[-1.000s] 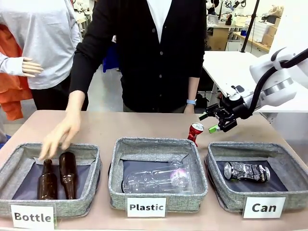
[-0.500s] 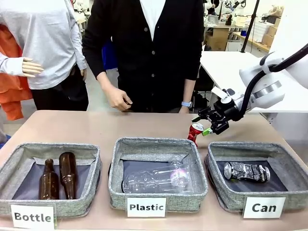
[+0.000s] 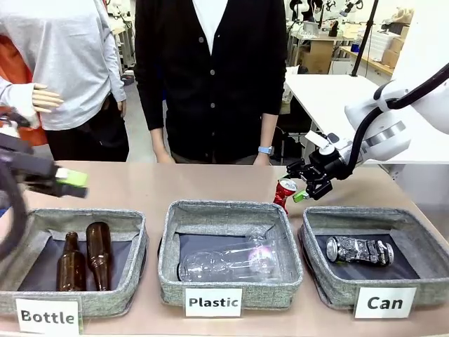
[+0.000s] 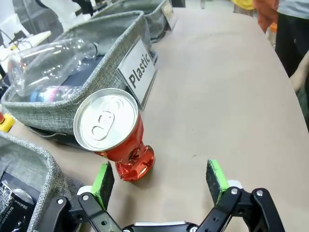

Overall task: Sort the can waste into the basket.
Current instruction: Pick up the can waste from the table and place it in the right Fabric basket.

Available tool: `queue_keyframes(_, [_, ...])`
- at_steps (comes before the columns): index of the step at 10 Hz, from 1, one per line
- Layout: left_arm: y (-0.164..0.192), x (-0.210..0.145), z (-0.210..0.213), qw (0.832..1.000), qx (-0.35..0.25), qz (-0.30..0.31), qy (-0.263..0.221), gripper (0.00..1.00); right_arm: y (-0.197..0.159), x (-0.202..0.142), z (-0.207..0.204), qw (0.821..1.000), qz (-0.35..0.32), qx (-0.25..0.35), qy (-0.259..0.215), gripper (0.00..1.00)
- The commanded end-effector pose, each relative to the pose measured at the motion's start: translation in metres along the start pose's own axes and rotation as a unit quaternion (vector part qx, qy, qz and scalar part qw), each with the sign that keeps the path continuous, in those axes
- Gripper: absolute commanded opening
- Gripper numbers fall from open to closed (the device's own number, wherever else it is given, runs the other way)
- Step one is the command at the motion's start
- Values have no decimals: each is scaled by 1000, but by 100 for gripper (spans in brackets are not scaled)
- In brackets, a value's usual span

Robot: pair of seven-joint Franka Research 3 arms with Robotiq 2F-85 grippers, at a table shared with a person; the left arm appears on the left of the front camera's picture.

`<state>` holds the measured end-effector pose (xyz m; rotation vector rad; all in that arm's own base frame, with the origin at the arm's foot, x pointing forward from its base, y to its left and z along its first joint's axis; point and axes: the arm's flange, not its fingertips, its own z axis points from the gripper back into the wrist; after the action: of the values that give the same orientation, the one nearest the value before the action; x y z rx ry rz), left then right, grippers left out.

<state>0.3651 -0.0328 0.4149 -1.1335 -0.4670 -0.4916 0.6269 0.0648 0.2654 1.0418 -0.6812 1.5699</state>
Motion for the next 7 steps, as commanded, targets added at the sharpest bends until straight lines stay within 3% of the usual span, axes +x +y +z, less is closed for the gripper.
queue_keyframes(1, [-7,-6,30,1000,4,-12,9,100,-8,6,2,1000,-5,20,6,100])
queue_keyframes(7, [-7,-6,30,1000,4,-12,9,100,-12,2,-23,998,-10,66,4,100])
